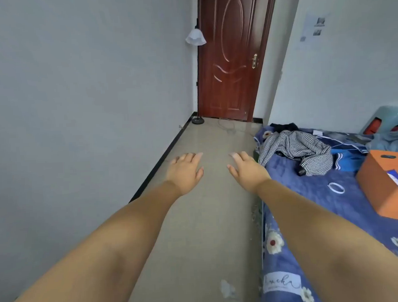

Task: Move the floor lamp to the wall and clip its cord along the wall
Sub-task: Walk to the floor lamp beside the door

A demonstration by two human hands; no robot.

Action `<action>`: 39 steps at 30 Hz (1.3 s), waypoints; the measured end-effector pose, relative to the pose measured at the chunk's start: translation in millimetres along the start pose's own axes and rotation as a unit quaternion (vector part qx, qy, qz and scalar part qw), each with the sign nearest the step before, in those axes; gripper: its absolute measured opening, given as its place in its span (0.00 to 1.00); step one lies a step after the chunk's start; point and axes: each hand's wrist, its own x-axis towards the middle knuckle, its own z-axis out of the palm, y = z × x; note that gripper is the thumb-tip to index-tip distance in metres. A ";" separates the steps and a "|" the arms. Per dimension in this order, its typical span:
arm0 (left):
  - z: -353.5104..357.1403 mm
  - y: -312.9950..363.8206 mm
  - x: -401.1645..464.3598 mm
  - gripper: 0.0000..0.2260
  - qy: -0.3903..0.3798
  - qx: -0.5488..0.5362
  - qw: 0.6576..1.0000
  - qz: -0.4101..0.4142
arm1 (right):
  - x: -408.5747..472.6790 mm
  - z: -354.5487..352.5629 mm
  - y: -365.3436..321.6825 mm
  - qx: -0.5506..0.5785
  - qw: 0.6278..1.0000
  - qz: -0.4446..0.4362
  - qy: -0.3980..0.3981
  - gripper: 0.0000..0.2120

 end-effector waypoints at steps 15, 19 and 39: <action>116.3 -8.0 134.2 0.22 -0.132 -0.014 0.989 -0.066 | 116.0 51.8 108.3 -0.013 0.991 0.057 -0.123 0.21; 131.4 2.3 224.8 0.22 -0.126 -0.028 0.987 -0.091 | 189.0 37.7 169.9 -0.025 0.988 0.047 -0.145 0.21; 223.2 -89.7 690.5 0.22 -0.097 -0.008 0.992 -0.078 | 634.6 46.7 348.3 -0.021 0.993 0.040 -0.109 0.23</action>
